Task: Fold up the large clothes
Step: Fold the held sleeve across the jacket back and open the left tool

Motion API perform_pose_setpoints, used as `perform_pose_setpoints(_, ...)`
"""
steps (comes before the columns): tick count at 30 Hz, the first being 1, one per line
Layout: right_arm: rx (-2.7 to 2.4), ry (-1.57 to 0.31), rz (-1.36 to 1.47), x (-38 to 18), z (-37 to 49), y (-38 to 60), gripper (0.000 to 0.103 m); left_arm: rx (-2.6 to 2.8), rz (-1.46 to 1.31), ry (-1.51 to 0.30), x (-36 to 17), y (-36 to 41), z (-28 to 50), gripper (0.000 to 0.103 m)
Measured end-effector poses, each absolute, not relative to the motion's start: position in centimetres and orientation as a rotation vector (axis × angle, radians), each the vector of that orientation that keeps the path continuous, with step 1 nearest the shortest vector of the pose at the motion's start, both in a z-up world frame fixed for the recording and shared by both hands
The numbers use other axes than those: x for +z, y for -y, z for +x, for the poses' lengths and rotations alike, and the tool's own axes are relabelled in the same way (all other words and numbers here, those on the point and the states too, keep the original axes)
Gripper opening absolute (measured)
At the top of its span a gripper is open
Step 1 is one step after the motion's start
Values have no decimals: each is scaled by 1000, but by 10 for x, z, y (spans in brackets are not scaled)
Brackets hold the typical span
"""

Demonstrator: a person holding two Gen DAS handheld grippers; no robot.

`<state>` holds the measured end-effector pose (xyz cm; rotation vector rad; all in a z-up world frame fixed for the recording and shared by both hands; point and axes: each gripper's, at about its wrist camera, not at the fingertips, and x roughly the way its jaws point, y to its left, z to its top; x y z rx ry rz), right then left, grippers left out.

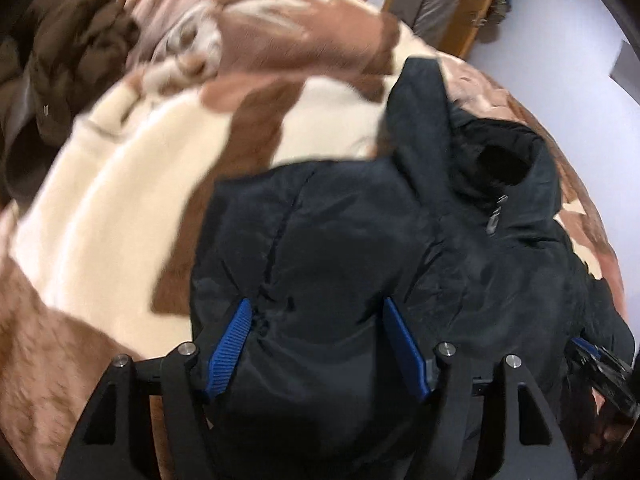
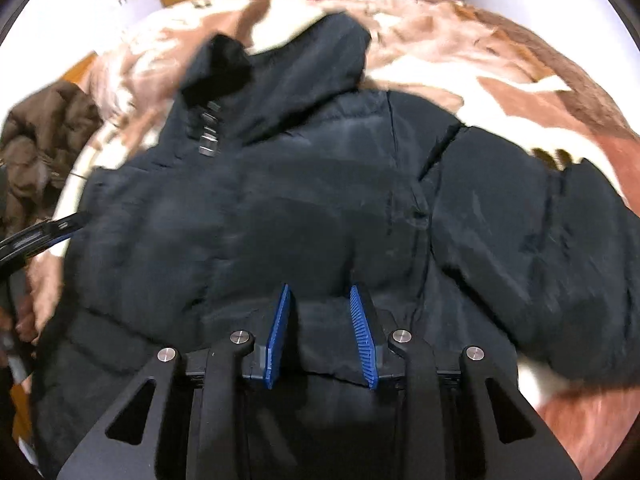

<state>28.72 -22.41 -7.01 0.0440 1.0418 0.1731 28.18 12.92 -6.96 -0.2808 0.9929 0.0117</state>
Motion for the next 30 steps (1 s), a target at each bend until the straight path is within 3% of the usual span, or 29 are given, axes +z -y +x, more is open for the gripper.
perform_pose_setpoints(5, 162, -1048, 47, -56, 294, 231, 30, -42, -235, -992, -63, -112, 266, 69)
perform_pose_setpoints(11, 159, -932, 63, -24, 292, 234, 31, -21, -168, -850, -26, -118, 288, 69)
perform_pose_setpoints(16, 133, -1051, 31, -68, 332, 232, 31, 69, -167, -952, -71, -130, 327, 68)
perform_pose_setpoints(22, 143, -1051, 20, -88, 336, 231, 31, 76, -121, -947, -93, -117, 328, 68)
perform_pose_setpoints(25, 138, -1045, 38, -71, 330, 234, 30, 75, -139, -956, -83, -122, 327, 67)
perform_pose_setpoints(27, 142, -1004, 45, -50, 315, 234, 30, 47, -168, -929, -62, -125, 316, 58)
perform_pose_setpoints(30, 173, -948, 49, -32, 282, 233, 31, 9, -193, -866, -39, -126, 287, 57)
